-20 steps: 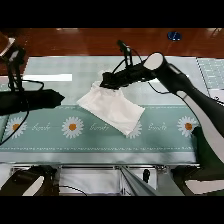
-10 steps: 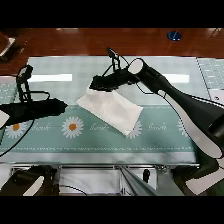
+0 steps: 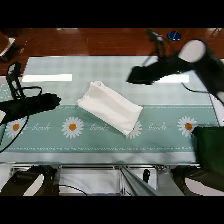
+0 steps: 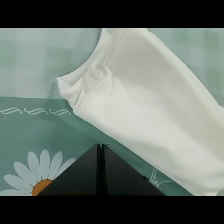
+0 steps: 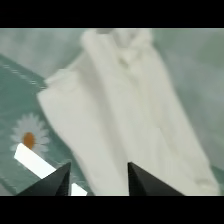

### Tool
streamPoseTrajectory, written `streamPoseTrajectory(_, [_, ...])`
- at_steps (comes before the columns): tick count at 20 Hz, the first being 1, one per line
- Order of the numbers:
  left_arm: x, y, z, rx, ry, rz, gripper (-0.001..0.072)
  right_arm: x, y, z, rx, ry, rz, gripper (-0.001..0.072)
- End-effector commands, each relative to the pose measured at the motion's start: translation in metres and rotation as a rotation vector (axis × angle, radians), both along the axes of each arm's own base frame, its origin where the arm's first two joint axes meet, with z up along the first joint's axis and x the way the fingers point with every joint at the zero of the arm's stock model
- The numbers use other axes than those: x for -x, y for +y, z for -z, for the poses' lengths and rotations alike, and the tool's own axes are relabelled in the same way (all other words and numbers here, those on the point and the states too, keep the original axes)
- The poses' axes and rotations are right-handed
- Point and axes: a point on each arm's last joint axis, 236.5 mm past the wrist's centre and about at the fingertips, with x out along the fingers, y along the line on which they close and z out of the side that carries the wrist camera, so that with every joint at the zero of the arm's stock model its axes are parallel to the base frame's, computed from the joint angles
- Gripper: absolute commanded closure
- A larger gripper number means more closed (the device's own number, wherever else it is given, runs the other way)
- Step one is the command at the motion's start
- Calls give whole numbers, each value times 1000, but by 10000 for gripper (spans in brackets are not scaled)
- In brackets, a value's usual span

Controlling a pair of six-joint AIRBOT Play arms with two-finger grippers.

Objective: Fold the shirts.

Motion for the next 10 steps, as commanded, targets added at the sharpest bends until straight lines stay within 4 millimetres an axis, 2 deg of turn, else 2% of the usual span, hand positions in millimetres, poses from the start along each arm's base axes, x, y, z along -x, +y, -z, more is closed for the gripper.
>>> streamPoseTrajectory(1, [1,6,2,-1,15,-16,692,48,-133,27,234,-40,373,297])
streamPoseTrajectory(2, [1,5,2,7,16,-17,691,70,-146,47,204,-16,482,297])
streamPoseTrajectory(3, [1,5,2,7,15,-17,692,88,-149,68,159,5,553,298])
streamPoseTrajectory(4, [1,4,2,11,15,-17,692,103,-142,89,95,43,593,298])
streamPoseTrajectory(6, [0,4,1,15,14,-18,692,127,-115,129,-46,174,619,298])
streamPoseTrajectory(8, [0,3,2,18,17,-18,692,130,-92,148,-133,251,596,298])
streamPoseTrajectory(10, [0,0,3,36,26,-17,691,121,-71,157,-212,301,571,298])
